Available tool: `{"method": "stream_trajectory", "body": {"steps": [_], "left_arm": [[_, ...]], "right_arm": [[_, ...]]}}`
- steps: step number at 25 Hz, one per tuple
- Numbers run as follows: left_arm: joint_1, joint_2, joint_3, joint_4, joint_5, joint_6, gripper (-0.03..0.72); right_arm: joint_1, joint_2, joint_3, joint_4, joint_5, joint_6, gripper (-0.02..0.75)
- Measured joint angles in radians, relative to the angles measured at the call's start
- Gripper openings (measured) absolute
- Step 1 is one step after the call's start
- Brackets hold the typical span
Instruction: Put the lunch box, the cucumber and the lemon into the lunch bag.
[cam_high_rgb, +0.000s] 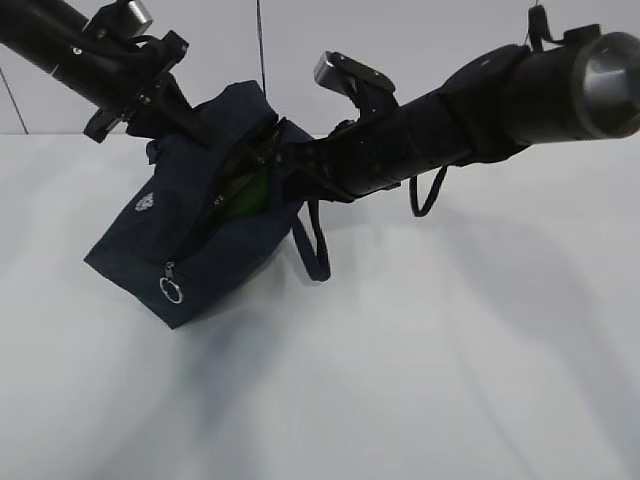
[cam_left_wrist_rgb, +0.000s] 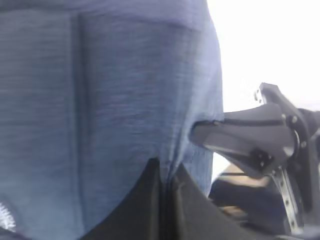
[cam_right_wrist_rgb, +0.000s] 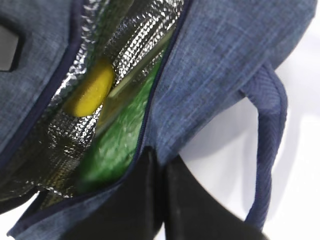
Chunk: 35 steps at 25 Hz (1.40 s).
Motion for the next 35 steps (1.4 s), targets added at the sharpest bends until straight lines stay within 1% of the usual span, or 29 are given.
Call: {"method": "stream_trajectory", "body": {"steps": [3,7,10,13,15,16,20,26,32,35], "left_arm": [[-0.027,0.000,0.000,-0.053,0.000,-0.002,-0.010],[-0.049,0.000,0.000,-0.149,0.000,-0.002,-0.010],[-0.056,0.006,0.000,-0.237,-0.002,0.002,-0.010],[-0.057,0.007,0.000,-0.278,-0.002,0.006,-0.010],[-0.057,0.007,0.000,-0.265,-0.002,0.008,-0.010],[-0.057,0.007,0.000,-0.241,-0.002,0.008,-0.010],[-0.057,0.018,0.000,-0.170,-0.006,0.008,-0.010],[-0.057,0.078,0.000,-0.162,-0.006,0.008,-0.010],[-0.057,0.097,0.000,-0.156,-0.007,0.008,-0.010],[-0.057,0.097,0.000,-0.155,-0.027,0.008,-0.010]], "right_arm": [[-0.028,-0.049,0.000,-0.167,0.029,0.112,0.003],[-0.084,-0.120,-0.005,-0.323,0.102,0.198,0.003],[-0.121,-0.139,-0.077,-0.437,0.202,0.279,0.003],[-0.128,-0.143,-0.182,-0.551,0.294,0.357,0.003],[-0.128,-0.143,-0.237,-0.590,0.340,0.386,0.003],[-0.128,-0.138,-0.257,-0.604,0.353,0.401,0.003],[-0.124,-0.081,-0.291,-0.633,0.380,0.438,0.003],[-0.086,-0.016,-0.304,-0.698,0.375,0.462,0.003],[-0.046,0.041,-0.342,-0.725,0.355,0.466,0.003],[-0.015,0.052,-0.373,-0.780,0.354,0.466,0.003]]}}
